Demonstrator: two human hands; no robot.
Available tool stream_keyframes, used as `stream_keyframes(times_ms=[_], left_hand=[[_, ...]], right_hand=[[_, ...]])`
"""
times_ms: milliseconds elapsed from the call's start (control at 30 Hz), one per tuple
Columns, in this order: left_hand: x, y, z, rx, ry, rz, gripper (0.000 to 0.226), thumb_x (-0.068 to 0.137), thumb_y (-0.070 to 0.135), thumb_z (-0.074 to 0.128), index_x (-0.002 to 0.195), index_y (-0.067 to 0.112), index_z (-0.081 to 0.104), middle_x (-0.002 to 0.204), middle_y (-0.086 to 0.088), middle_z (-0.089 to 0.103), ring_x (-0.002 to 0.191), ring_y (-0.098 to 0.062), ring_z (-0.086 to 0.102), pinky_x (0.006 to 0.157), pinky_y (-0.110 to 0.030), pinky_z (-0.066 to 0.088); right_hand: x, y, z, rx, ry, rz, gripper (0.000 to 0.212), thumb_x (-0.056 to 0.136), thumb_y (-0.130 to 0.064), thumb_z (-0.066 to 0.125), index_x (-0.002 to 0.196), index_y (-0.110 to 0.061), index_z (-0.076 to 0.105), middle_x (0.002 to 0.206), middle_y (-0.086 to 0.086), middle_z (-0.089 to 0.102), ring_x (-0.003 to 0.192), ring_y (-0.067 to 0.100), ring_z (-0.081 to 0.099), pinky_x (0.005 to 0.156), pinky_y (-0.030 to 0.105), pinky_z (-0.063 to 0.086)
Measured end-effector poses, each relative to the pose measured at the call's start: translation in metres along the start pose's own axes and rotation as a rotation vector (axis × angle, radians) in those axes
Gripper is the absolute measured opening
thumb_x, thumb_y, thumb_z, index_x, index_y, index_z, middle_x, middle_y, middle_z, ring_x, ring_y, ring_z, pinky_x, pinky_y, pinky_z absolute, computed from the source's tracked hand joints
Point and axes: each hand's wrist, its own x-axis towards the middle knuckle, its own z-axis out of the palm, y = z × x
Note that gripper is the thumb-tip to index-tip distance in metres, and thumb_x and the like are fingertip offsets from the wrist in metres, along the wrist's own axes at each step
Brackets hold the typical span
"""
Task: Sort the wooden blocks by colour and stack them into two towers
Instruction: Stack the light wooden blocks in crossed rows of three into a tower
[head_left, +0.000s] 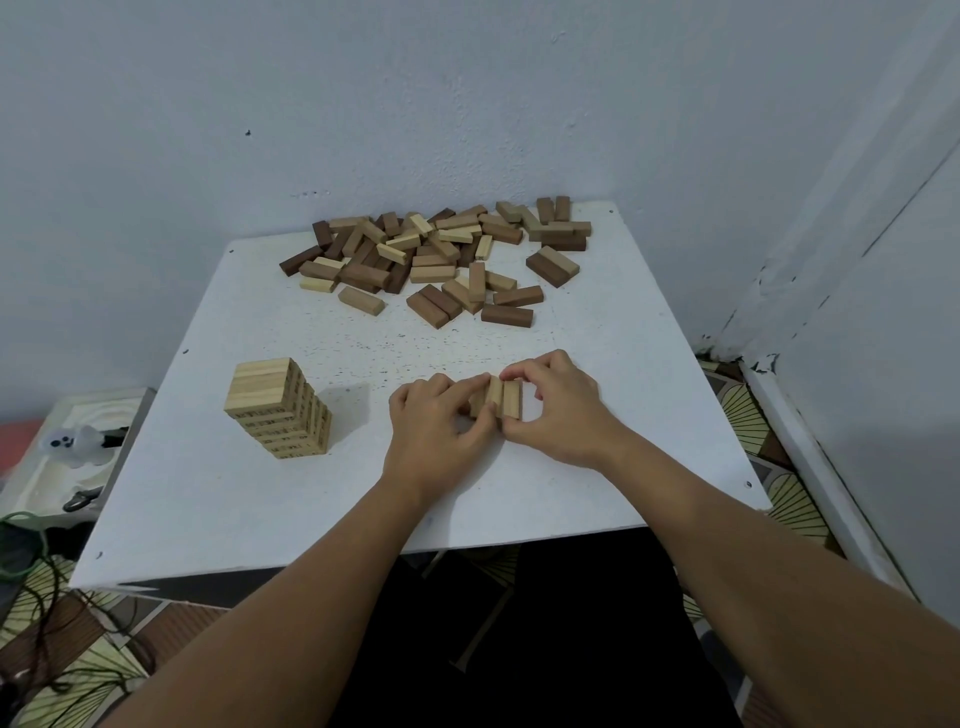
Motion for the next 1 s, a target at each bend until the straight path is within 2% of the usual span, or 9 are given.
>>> stream_keyframes(times_ms=[133, 333, 467, 633, 700, 767, 867, 1000], left_hand=[[0.000, 0.001, -0.002, 0.006, 0.027, -0.026, 0.032, 0.094, 0.051, 0.059, 0.123, 0.046, 0.070, 0.083, 0.016, 0.054, 0.098, -0.008, 0.051, 0.110, -0.036, 0.022], [0.001, 0.000, -0.004, 0.007, 0.019, -0.031, 0.036, 0.091, 0.057, 0.056, 0.122, 0.046, 0.070, 0.087, 0.016, 0.052, 0.101, -0.011, 0.047, 0.106, -0.028, 0.016], [0.000, 0.000, -0.005, -0.001, -0.010, -0.053, 0.042, 0.092, 0.059, 0.059, 0.133, 0.046, 0.064, 0.095, 0.018, 0.048, 0.108, -0.013, 0.041, 0.104, -0.026, 0.014], [0.002, 0.004, -0.009, -0.005, -0.076, -0.098, 0.062, 0.085, 0.064, 0.040, 0.140, 0.044, 0.060, 0.101, 0.015, 0.046, 0.108, -0.012, 0.035, 0.102, -0.025, 0.015], [0.003, 0.003, -0.012, -0.032, -0.119, -0.121, 0.068, 0.081, 0.062, 0.044, 0.145, 0.042, 0.056, 0.105, 0.015, 0.046, 0.111, -0.011, 0.032, 0.102, -0.026, 0.018], [0.005, 0.003, -0.016, -0.096, -0.162, -0.151, 0.072, 0.079, 0.057, 0.053, 0.148, 0.038, 0.054, 0.108, 0.014, 0.049, 0.115, -0.013, 0.032, 0.103, -0.029, 0.028], [0.012, -0.001, -0.027, -0.175, -0.251, -0.184, 0.075, 0.073, 0.053, 0.059, 0.146, 0.036, 0.056, 0.109, 0.012, 0.052, 0.118, -0.016, 0.037, 0.104, -0.035, 0.038], [0.022, -0.007, -0.035, -0.210, -0.344, -0.202, 0.063, 0.081, 0.041, 0.074, 0.142, 0.039, 0.059, 0.110, 0.012, 0.053, 0.122, -0.017, 0.043, 0.109, -0.037, 0.042]], right_hand=[[-0.001, -0.001, 0.000, 0.001, -0.017, 0.029, 0.060, 0.086, -0.046, 0.073, 0.142, -0.037, 0.054, 0.122, -0.011, 0.039, 0.117, 0.012, 0.045, 0.117, 0.038, 0.029], [-0.001, -0.001, 0.001, -0.024, 0.014, 0.004, 0.051, 0.085, -0.047, 0.072, 0.133, -0.039, 0.058, 0.120, -0.010, 0.039, 0.109, 0.006, 0.042, 0.116, 0.036, 0.028], [-0.003, 0.000, 0.009, -0.039, 0.089, -0.024, 0.051, 0.084, -0.046, 0.072, 0.131, -0.034, 0.058, 0.118, -0.011, 0.041, 0.107, 0.006, 0.046, 0.115, 0.033, 0.026], [-0.001, 0.003, 0.013, -0.055, 0.117, -0.027, 0.055, 0.083, -0.042, 0.073, 0.135, -0.029, 0.059, 0.118, -0.008, 0.043, 0.112, 0.011, 0.049, 0.113, 0.036, 0.030], [-0.001, 0.005, 0.012, -0.064, 0.107, -0.037, 0.057, 0.084, -0.040, 0.073, 0.138, -0.030, 0.058, 0.118, -0.009, 0.042, 0.114, 0.011, 0.048, 0.114, 0.037, 0.029], [-0.001, 0.005, 0.010, -0.061, 0.088, -0.047, 0.060, 0.085, -0.041, 0.072, 0.142, -0.031, 0.056, 0.120, -0.009, 0.042, 0.116, 0.012, 0.047, 0.115, 0.036, 0.027], [0.001, 0.004, 0.002, -0.056, -0.011, -0.025, 0.068, 0.086, -0.043, 0.072, 0.149, -0.035, 0.048, 0.125, -0.009, 0.041, 0.120, 0.011, 0.044, 0.116, 0.034, 0.024], [0.008, 0.007, -0.013, 0.041, -0.175, 0.040, 0.074, 0.085, -0.041, 0.078, 0.151, -0.039, 0.045, 0.129, -0.012, 0.040, 0.120, 0.010, 0.045, 0.110, 0.033, 0.039]])
